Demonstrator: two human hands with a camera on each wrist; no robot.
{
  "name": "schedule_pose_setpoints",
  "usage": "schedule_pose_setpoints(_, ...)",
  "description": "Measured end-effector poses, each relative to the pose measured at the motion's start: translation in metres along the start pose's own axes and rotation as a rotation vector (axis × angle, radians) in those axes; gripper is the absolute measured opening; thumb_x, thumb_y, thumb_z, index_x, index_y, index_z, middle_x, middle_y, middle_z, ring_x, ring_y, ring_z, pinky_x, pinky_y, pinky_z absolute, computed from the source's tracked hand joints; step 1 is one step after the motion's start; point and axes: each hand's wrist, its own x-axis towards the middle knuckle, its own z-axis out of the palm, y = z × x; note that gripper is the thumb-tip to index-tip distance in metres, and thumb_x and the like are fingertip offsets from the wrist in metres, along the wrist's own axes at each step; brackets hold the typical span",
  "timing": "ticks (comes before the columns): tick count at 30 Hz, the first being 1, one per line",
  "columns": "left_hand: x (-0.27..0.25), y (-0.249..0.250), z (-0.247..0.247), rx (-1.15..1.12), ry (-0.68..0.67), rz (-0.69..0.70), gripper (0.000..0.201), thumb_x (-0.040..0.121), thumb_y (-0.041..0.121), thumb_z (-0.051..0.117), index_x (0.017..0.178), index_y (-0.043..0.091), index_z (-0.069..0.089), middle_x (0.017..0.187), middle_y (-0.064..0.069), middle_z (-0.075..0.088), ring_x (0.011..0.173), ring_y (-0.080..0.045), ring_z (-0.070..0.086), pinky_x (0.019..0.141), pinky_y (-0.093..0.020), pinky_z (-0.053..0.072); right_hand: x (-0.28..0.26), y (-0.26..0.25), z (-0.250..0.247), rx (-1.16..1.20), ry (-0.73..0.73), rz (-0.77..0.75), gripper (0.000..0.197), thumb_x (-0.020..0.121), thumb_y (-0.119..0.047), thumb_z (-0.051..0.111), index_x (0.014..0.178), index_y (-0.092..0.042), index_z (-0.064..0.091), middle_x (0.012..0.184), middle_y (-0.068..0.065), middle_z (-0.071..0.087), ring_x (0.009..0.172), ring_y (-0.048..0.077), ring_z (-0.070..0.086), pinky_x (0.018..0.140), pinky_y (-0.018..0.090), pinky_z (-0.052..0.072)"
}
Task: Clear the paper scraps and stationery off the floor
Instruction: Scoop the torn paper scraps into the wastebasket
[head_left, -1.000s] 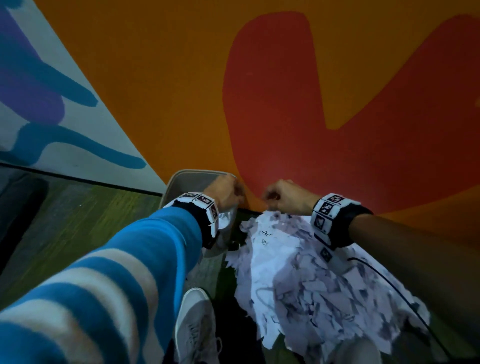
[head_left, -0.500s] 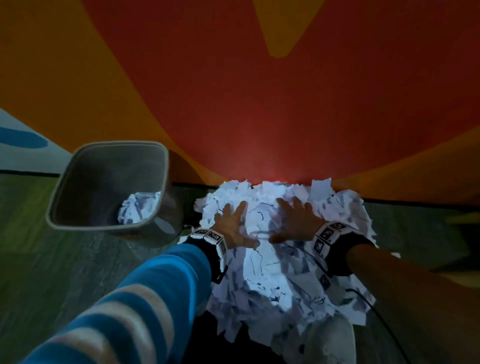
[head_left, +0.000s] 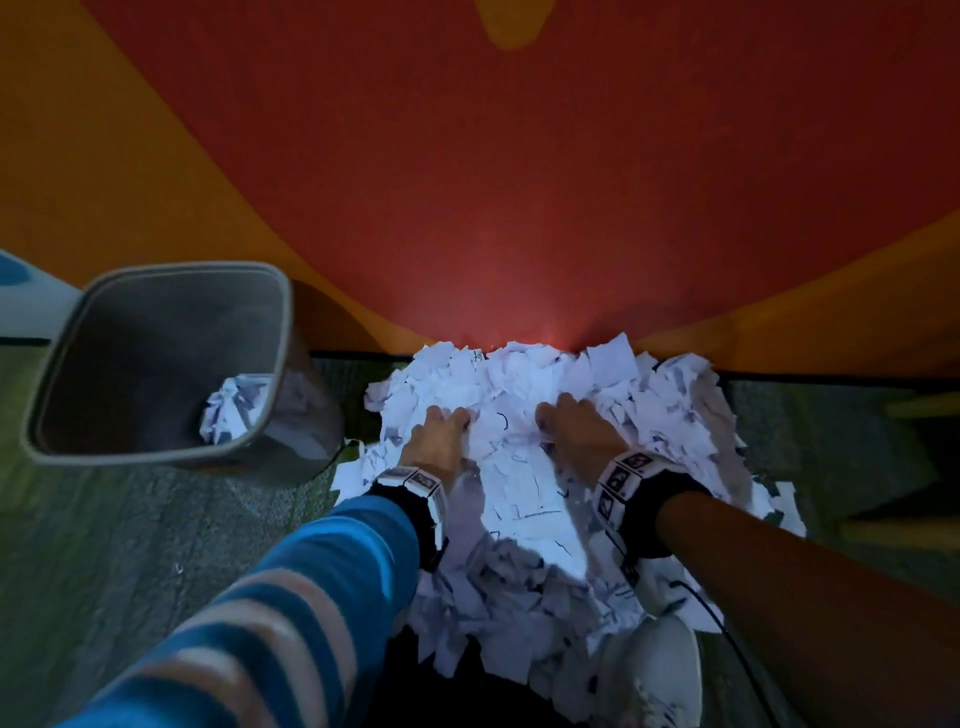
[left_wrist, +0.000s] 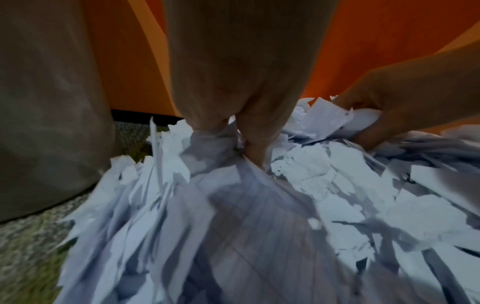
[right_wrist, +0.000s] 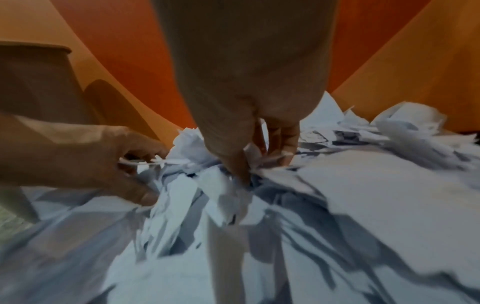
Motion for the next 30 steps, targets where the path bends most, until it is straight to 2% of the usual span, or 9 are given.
schedule_pose_setpoints(6, -0.024, 0.007, -0.054, -0.069, 0.065, 0.007, 0.013, 0.085, 0.008, 0.064, 0.095, 0.017, 0.068, 0.105, -0.013, 0.066, 0.1, -0.033, 0.066, 0.085, -0.036, 0.053, -0.018, 0.0, -0.064, 0.153, -0.018, 0.061, 0.018, 0.084, 0.005, 0.05, 0.083, -0.007, 0.063, 0.088, 0.015, 0.055, 0.079, 0.029, 0.055, 0.067, 0.03, 0.039)
schedule_pose_setpoints(8, -0.034, 0.011, -0.08, -0.102, 0.102, 0.016, 0.016, 0.085, 0.013, 0.069, 0.101, 0.014, 0.073, 0.102, -0.013, 0.069, 0.099, -0.03, 0.066, 0.086, -0.034, 0.054, -0.027, -0.007, -0.092, 0.189, 0.016, 0.036, 0.025, 0.076, 0.01, 0.047, 0.061, -0.009, 0.046, 0.066, 0.009, 0.04, 0.056, 0.019, 0.038, 0.054, 0.027, 0.032)
schedule_pose_setpoints(10, -0.048, 0.014, -0.111, -0.176, 0.153, 0.027, 0.022, 0.085, 0.015, 0.073, 0.107, 0.011, 0.074, 0.104, -0.013, 0.068, 0.099, -0.028, 0.065, 0.087, -0.031, 0.053, -0.045, -0.022, -0.127, 0.21, 0.061, 0.016, 0.009, 0.071, 0.011, 0.052, 0.066, 0.004, 0.054, 0.06, 0.013, 0.042, 0.048, 0.015, 0.041, 0.043, 0.026, 0.035)
schedule_pose_setpoints(12, -0.064, 0.016, -0.143, -0.229, 0.189, 0.053, 0.02, 0.083, 0.016, 0.076, 0.102, 0.01, 0.075, 0.104, -0.011, 0.069, 0.093, -0.024, 0.065, 0.08, -0.024, 0.049, -0.059, -0.038, -0.158, 0.197, 0.099, -0.004, 0.009, 0.071, 0.006, 0.056, 0.077, 0.008, 0.062, 0.061, 0.02, 0.052, 0.053, 0.015, 0.054, 0.044, 0.032, 0.042)
schedule_pose_setpoints(17, -0.114, 0.009, -0.23, -0.245, 0.293, 0.136, 0.016, 0.082, 0.017, 0.078, 0.096, 0.009, 0.075, 0.095, -0.011, 0.074, 0.079, -0.019, 0.065, 0.068, -0.022, 0.048, -0.093, -0.088, -0.222, 0.238, 0.126, -0.081, 0.019, 0.073, 0.003, 0.062, 0.059, -0.007, 0.053, 0.049, -0.001, 0.044, 0.039, 0.011, 0.041, 0.038, 0.018, 0.032)
schedule_pose_setpoints(21, -0.151, -0.022, -0.286, -0.258, 0.383, 0.143, 0.008, 0.083, 0.015, 0.078, 0.08, 0.01, 0.073, 0.066, 0.003, 0.06, 0.055, -0.005, 0.048, 0.041, -0.008, 0.031, -0.106, -0.134, -0.246, 0.356, 0.193, -0.155, 0.012, 0.075, 0.0, 0.066, 0.067, -0.001, 0.057, 0.051, 0.004, 0.053, 0.041, 0.016, 0.052, 0.045, 0.029, 0.043)
schedule_pose_setpoints(22, -0.158, -0.032, -0.296, -0.277, 0.403, 0.123, 0.006, 0.083, 0.015, 0.078, 0.087, 0.011, 0.076, 0.062, 0.006, 0.056, 0.054, -0.003, 0.046, 0.04, -0.008, 0.031, -0.106, -0.147, -0.247, 0.397, 0.206, -0.162, 0.008, 0.076, -0.001, 0.067, 0.07, 0.0, 0.061, 0.053, 0.005, 0.055, 0.042, 0.015, 0.053, 0.047, 0.029, 0.044)
schedule_pose_setpoints(25, -0.172, -0.067, -0.309, -0.342, 0.492, 0.05, 0.028, 0.086, 0.014, 0.075, 0.062, 0.015, 0.061, 0.055, 0.007, 0.046, 0.05, -0.006, 0.041, 0.036, -0.011, 0.028, -0.099, -0.186, -0.241, 0.484, 0.243, -0.192, 0.024, 0.078, -0.005, 0.07, 0.061, -0.008, 0.055, 0.056, 0.0, 0.046, 0.048, 0.014, 0.041, 0.051, 0.027, 0.034)
schedule_pose_setpoints(30, -0.171, -0.125, -0.296, -0.519, 0.578, -0.138, 0.042, 0.084, 0.015, 0.076, 0.053, 0.016, 0.047, 0.052, 0.002, 0.04, 0.054, -0.018, 0.036, 0.047, -0.025, 0.024, -0.072, -0.244, -0.209, 0.588, 0.215, -0.205, 0.018, 0.079, -0.004, 0.068, 0.08, 0.011, 0.058, 0.067, 0.005, 0.043, 0.058, 0.015, 0.04, 0.056, 0.028, 0.031)
